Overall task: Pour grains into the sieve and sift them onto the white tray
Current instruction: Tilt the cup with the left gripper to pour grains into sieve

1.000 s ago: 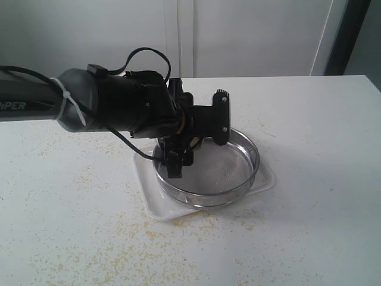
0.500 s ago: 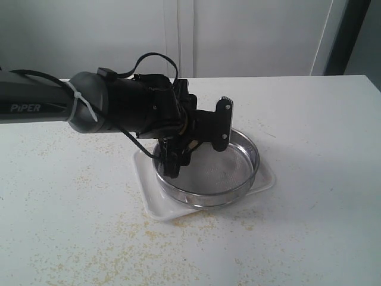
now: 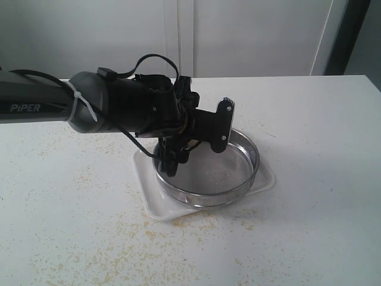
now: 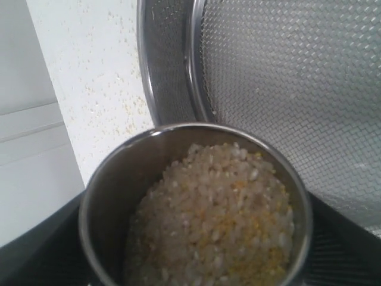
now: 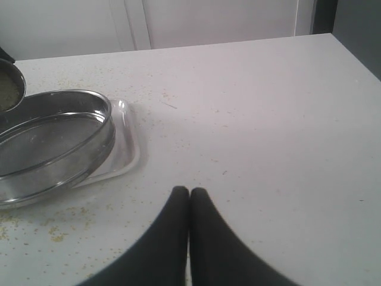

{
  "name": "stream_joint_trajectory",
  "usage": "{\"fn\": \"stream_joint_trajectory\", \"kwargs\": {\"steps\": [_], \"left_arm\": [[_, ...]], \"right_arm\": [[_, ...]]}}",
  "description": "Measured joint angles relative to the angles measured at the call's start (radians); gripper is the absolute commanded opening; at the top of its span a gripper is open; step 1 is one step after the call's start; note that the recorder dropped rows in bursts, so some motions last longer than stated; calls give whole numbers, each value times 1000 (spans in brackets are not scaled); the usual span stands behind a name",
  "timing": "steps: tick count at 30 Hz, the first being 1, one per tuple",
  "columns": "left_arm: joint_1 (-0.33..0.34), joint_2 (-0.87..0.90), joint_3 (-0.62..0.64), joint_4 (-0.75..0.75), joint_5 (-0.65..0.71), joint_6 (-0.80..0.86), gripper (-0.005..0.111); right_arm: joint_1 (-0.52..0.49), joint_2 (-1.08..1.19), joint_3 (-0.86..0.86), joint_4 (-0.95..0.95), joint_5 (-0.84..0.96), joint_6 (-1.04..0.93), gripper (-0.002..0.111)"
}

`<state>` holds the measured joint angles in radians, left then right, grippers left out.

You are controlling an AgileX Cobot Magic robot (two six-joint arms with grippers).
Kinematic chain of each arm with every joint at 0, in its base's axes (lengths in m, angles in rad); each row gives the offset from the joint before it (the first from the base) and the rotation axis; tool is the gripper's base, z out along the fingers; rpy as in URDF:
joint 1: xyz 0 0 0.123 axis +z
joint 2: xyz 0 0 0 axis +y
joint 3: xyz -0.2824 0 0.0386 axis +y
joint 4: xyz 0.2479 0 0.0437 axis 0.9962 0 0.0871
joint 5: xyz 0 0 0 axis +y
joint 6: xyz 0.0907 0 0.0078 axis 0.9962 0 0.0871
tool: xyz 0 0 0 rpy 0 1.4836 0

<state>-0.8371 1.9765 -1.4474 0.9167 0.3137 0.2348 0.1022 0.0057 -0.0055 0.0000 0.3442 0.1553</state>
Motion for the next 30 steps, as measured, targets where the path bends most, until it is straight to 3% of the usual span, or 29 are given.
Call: {"fn": "stream_joint_trajectory", "kwargs": {"steps": [30], "left_arm": [[0, 38, 0, 114, -12, 11, 0]], "right_arm": [[0, 0, 0, 0, 0, 1, 0]]}}
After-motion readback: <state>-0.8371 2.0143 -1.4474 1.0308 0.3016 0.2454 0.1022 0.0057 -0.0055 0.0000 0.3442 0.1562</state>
